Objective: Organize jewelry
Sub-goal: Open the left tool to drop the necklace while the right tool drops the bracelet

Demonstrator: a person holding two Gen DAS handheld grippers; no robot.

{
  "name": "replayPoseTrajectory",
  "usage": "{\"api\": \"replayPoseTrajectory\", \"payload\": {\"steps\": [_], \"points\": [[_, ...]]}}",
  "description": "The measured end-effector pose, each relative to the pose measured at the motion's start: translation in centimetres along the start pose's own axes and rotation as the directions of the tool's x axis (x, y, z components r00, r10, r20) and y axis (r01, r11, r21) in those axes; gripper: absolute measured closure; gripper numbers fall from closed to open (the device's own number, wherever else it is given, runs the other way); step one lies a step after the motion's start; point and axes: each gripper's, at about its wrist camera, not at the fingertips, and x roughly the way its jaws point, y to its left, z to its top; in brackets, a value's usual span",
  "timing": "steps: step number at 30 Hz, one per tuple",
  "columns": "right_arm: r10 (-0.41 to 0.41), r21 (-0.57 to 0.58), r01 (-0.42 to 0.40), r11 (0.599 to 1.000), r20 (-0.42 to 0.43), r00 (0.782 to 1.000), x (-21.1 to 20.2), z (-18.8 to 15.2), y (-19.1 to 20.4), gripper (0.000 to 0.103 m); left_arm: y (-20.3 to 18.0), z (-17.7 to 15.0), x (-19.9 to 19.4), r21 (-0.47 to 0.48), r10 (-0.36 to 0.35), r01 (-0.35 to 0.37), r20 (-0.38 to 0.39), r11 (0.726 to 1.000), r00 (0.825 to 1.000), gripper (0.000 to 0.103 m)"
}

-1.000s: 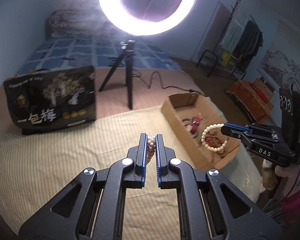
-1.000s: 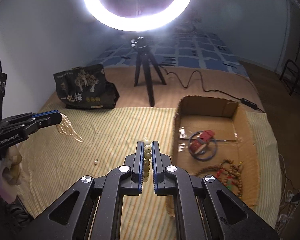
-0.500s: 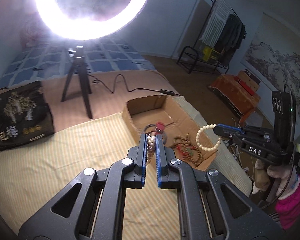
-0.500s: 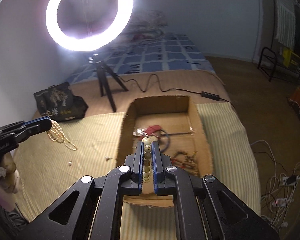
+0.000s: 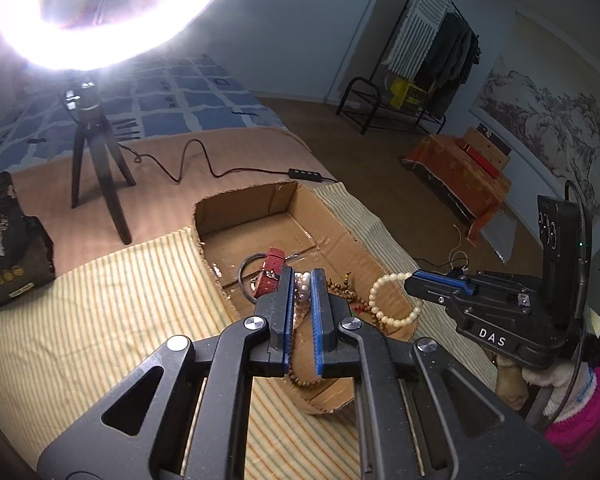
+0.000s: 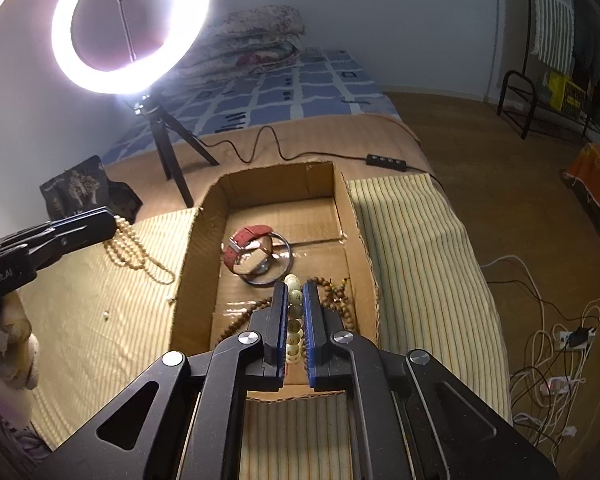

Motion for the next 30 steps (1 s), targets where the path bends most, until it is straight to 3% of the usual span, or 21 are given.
{"api": "replayPoseTrajectory", "payload": {"steps": [9, 20, 22, 24, 26, 30], "points": [[0.001, 0.011, 0.0, 1.0, -0.035, 0.999, 1.3, -0.6, -0.6, 0.097, -0.6, -0.9, 2.8, 0.004, 0.008, -0.008, -0.059, 1.0, 0.998, 0.097], [-0.016, 0.004, 0.016, 1.0, -0.059, 0.998, 1.9, -0.6, -0.5, 0.097, -0.8, -1.5, 3.5, 0.02, 0.028, -0.027, -0.089, 0.999, 0.996, 0.097], [-0.033, 0.008, 0.033, 0.999, -0.061, 0.998, 2.0, -0.7, -0.6, 0.091, -0.5, -1.5, 3.5, 0.012, 0.035, -0.034, -0.091, 0.999, 0.995, 0.077], [-0.049, 0.012, 0.049, 0.999, -0.051, 0.998, 1.8, -0.7, -0.8, 0.063, -0.4, -1.5, 3.3, 0.01, 0.039, -0.038, -0.081, 0.999, 0.996, 0.072], [-0.052, 0.014, 0.053, 0.999, -0.038, 0.998, 1.6, -0.6, -0.7, 0.052, -0.1, -1.6, 3.0, 0.011, 0.044, -0.043, -0.079, 0.999, 0.996, 0.072], [-0.055, 0.014, 0.055, 0.998, -0.034, 0.998, 1.5, -0.5, -0.5, 0.052, 0.4, -1.7, 2.5, 0.007, 0.051, -0.05, -0.08, 0.999, 0.996, 0.072]]}}
